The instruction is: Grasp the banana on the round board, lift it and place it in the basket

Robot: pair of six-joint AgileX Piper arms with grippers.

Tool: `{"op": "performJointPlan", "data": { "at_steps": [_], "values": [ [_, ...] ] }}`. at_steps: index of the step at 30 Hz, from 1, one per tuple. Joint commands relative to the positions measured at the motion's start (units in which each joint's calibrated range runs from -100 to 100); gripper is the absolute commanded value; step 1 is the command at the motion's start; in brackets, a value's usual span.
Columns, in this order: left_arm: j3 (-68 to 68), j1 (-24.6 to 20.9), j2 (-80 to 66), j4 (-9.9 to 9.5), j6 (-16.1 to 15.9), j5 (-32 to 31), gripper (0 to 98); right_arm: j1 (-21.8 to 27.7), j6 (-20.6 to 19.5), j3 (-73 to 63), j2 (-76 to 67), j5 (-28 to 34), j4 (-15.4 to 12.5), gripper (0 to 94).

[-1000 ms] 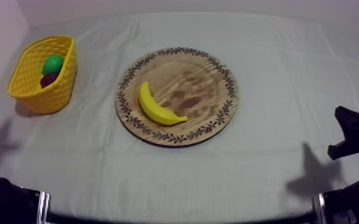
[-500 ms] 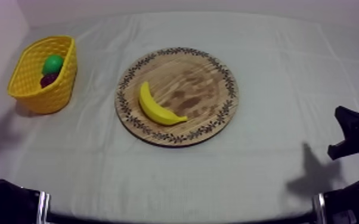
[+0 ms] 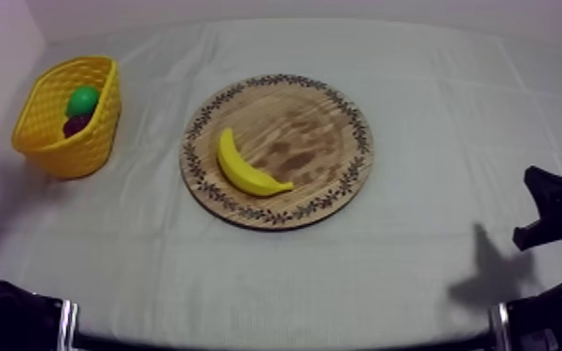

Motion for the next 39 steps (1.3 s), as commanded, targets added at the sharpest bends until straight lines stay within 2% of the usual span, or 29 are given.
{"op": "performJointPlan", "data": {
  "at_steps": [1, 13, 19, 27, 39],
  "values": [
    [-1.37, 1.34, 2.81, -0.46, 0.69, 0.49, 0.0, 0.0, 0.01, -0.05, 0.0, 0.0, -0.01, 0.3],
    [-3.43, 8.61, 15.43, -5.02, 8.31, 2.78, 0.0, 0.0, 0.01, -0.05, 0.0, 0.0, -0.01, 0.3],
    [-3.26, 12.8, 21.06, -7.55, 13.44, 5.36, 0.0, 0.0, 0.01, -0.05, 0.0, 0.0, -0.01, 0.3],
    [-1.9, 16.19, 26.93, -7.87, 20.38, 10.01, 0.0, 0.0, 0.01, -0.05, 0.0, 0.0, -0.01, 0.3],
    [0.31, 17.47, 32.09, -6.31, 29.87, 12.02, 0.0, 0.0, 0.01, -0.05, 0.0, 0.0, -0.01, 0.3]
  ]
}}
